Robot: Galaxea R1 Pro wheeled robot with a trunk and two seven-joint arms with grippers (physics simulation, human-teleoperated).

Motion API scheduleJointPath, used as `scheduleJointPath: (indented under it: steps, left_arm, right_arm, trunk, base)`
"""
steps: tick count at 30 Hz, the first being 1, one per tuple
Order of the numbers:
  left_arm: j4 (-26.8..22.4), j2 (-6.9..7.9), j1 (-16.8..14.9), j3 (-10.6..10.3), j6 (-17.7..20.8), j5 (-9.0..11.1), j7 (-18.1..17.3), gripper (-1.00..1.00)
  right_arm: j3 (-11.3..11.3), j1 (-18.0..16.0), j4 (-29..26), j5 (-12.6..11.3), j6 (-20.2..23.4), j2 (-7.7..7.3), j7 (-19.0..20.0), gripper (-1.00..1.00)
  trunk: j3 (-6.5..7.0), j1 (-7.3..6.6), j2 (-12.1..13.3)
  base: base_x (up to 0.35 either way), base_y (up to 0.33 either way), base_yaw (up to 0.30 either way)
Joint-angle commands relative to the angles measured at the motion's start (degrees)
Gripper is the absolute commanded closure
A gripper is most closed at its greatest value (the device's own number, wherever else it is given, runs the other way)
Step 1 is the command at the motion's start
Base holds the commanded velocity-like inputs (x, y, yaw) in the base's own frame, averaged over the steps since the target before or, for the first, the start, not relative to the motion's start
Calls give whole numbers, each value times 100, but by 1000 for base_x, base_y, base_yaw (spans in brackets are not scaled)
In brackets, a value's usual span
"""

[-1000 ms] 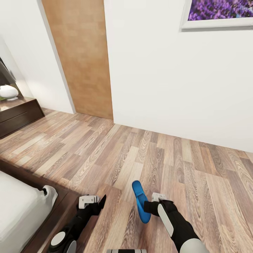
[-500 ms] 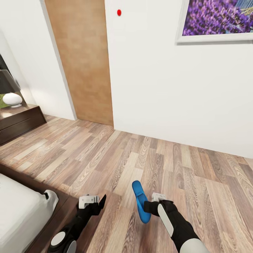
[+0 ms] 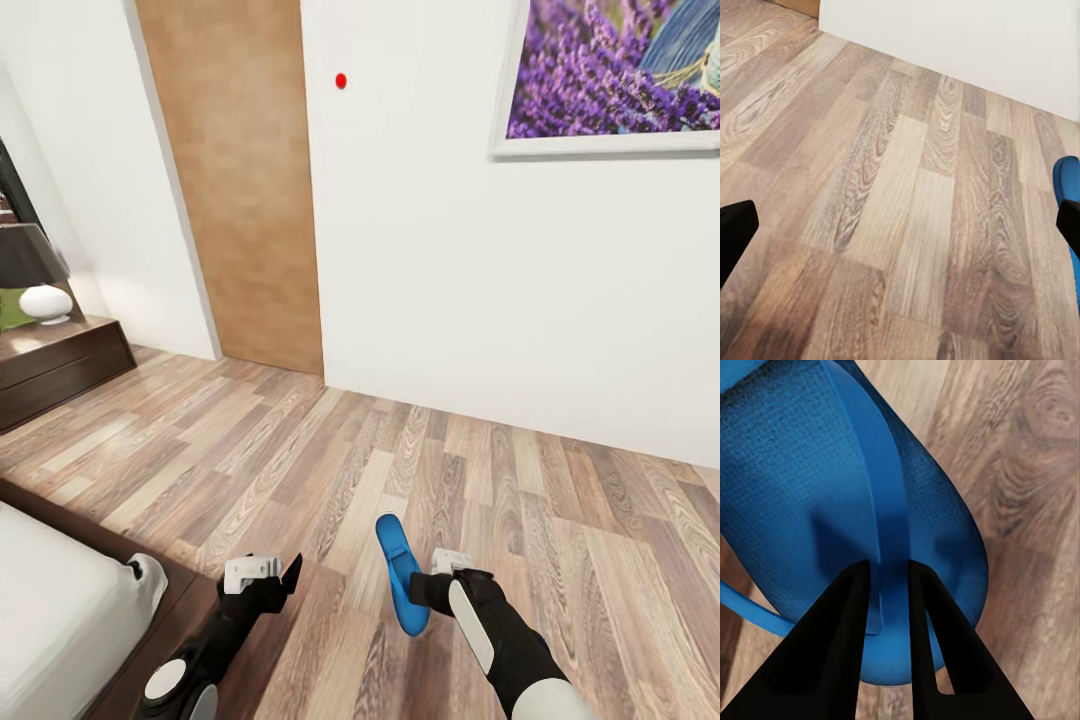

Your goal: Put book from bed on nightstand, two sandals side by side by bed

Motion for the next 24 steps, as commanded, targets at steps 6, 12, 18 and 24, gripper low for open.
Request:
scheduleJointPath:
  steps: [6, 12, 18, 24]
  left_arm:
    - [-7, -2, -2, 6, 36, 54, -17, -100]
    - [-7, -2, -2, 6, 36, 54, -25, -100]
    - [-7, -2, -2, 6, 36, 54, -25, -100]
    - [-7, -2, -2, 6, 36, 54, -25, -100]
  right_arm:
    - [8, -3, 4, -44, 24, -2, -24, 100]
    - [8, -1, 7, -43, 23, -2, -24, 100]
    - [7, -1, 7, -43, 23, -2, -24, 100]
    - [7, -1, 3, -40, 21, -2, -24, 100]
  trunk:
    - [128, -16, 6]
    - [261, -32, 14]
    - [394, -47, 22]
    - [527, -63, 30]
  base:
    - [0, 0, 0]
    - [0, 0, 0]
    - [0, 0, 0]
    - [0, 0, 0]
